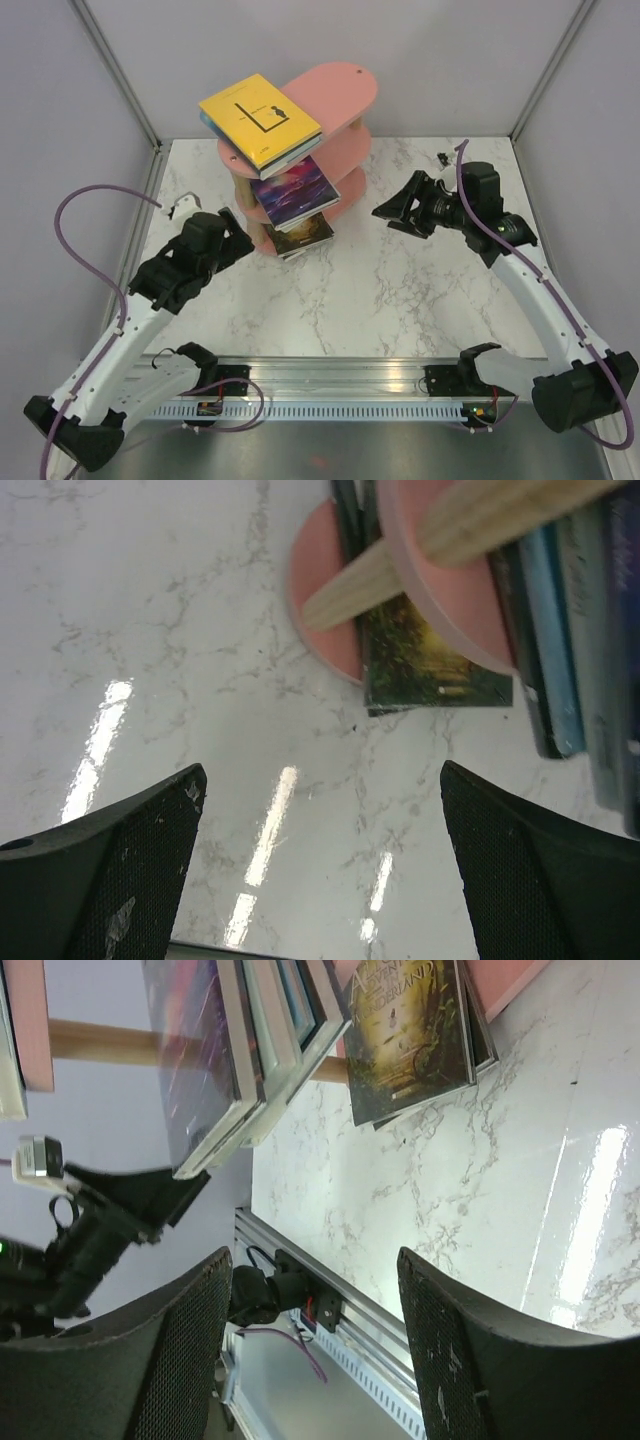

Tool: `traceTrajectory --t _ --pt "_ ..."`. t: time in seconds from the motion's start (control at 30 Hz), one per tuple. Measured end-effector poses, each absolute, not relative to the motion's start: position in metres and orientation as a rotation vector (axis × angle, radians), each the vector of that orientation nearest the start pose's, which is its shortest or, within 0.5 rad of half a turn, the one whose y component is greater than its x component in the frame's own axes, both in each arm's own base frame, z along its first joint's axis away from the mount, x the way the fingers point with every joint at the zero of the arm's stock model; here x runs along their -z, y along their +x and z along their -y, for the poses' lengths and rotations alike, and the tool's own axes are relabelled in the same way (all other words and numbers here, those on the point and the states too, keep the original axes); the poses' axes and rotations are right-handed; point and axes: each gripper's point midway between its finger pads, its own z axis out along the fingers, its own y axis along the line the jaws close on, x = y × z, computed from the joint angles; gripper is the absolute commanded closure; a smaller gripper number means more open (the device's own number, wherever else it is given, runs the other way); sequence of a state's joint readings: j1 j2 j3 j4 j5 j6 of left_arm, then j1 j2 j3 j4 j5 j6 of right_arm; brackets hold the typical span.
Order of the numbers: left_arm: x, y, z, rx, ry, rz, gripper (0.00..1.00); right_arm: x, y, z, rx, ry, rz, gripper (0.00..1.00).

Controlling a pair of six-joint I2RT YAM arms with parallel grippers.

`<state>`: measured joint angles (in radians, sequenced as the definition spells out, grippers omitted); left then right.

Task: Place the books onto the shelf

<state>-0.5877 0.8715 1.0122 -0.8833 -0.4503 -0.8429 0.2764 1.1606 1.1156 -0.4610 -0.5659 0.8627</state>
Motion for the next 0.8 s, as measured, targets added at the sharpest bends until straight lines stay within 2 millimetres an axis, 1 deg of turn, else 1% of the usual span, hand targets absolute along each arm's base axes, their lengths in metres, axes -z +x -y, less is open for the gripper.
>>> traceTrajectory --t 0.1,0.17,0.23,0.33,0.4,0.43,0.53,0.7,0.8 --pt "-0.206 0.245 0.064 0.174 -0.629 -2.145 0.00 -0.285 0.265 -0.201 -1.216 0.232 -2.232 0.27" --pt "-0.187 0.251 0.045 0.105 -0.674 -2.135 0.00 -0.290 0.255 -0.196 -1.194 0.209 -2.219 0.27" --pt "-0.166 0.256 0.031 0.043 -0.687 -2.113 0.00 -0.297 0.246 -0.191 -1.163 0.185 -2.189 0.25" --pt "-0.129 0.257 0.012 -0.053 -0.651 -2.087 0.00 -0.304 0.236 -0.180 -1.097 0.181 -2.152 0.02" --pt "-0.108 0.257 0.004 -0.113 -0.605 -2.074 0.00 -0.306 0.231 -0.173 -1.055 0.180 -2.134 0.02" --pt "-0.101 0.260 0.001 -0.132 -0.588 -2.059 0.00 -0.306 0.230 -0.170 -1.036 0.188 -2.128 0.02" --pt "-0.087 0.271 -0.008 -0.177 -0.548 -2.029 0.00 -0.305 0.227 -0.162 -0.995 0.206 -2.101 0.02" --pt "-0.076 0.305 -0.021 -0.198 -0.475 -1.980 0.00 -0.295 0.224 -0.152 -0.930 0.210 -2.079 0.02" --pt "-0.060 0.318 -0.026 -0.196 -0.437 -2.004 0.00 -0.289 0.227 -0.151 -0.903 0.188 -2.083 0.02"
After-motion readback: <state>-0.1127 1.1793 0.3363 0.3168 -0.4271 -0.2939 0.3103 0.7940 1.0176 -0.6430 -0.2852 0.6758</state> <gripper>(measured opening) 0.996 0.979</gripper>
